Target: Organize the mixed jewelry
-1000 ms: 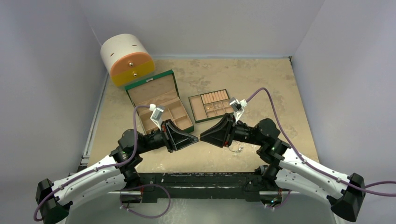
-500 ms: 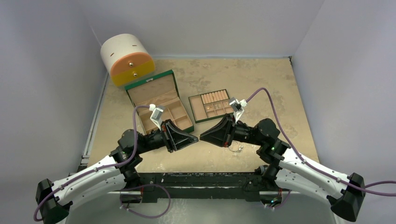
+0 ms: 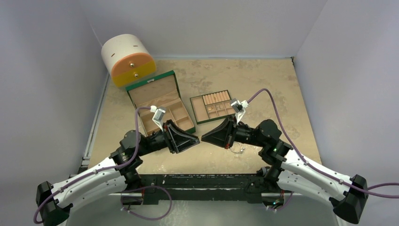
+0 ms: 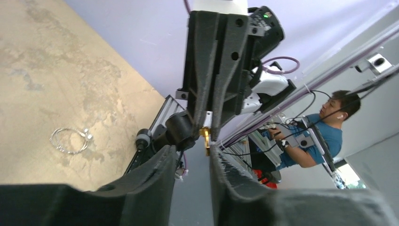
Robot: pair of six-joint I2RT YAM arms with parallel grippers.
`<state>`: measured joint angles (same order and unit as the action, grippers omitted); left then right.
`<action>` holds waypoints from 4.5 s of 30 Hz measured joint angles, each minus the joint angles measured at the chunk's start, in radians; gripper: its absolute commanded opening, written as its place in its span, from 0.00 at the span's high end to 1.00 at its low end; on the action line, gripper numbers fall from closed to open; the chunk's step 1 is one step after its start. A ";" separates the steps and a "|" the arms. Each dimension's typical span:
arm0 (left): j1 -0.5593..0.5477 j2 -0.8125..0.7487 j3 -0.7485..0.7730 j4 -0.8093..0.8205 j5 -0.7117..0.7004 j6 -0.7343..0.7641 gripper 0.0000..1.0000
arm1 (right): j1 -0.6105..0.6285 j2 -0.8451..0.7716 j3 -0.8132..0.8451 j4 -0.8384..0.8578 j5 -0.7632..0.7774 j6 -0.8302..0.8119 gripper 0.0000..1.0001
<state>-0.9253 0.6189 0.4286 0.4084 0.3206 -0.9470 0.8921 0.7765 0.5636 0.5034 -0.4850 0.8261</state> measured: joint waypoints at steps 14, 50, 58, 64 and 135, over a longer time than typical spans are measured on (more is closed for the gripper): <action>0.000 -0.097 0.192 -0.475 -0.274 0.184 0.42 | 0.000 0.053 0.200 -0.415 0.267 -0.187 1.00; 0.083 -0.112 0.364 -0.941 -0.644 0.436 0.36 | -0.295 1.097 0.801 -0.744 0.847 -0.881 1.00; 0.225 -0.111 0.364 -0.934 -0.578 0.437 0.36 | -0.354 1.181 0.865 -0.708 0.793 -0.888 1.00; 0.253 -0.108 0.364 -0.926 -0.549 0.443 0.36 | -0.375 1.216 0.880 -0.699 0.738 -0.872 1.00; 0.303 -0.096 0.364 -0.918 -0.495 0.443 0.35 | -0.380 0.492 0.308 -0.783 0.531 -0.521 0.67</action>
<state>-0.6220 0.5232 0.7925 -0.5098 -0.1745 -0.5041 0.5125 1.2686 0.8719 -0.2794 0.0460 0.3054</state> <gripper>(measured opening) 0.646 0.329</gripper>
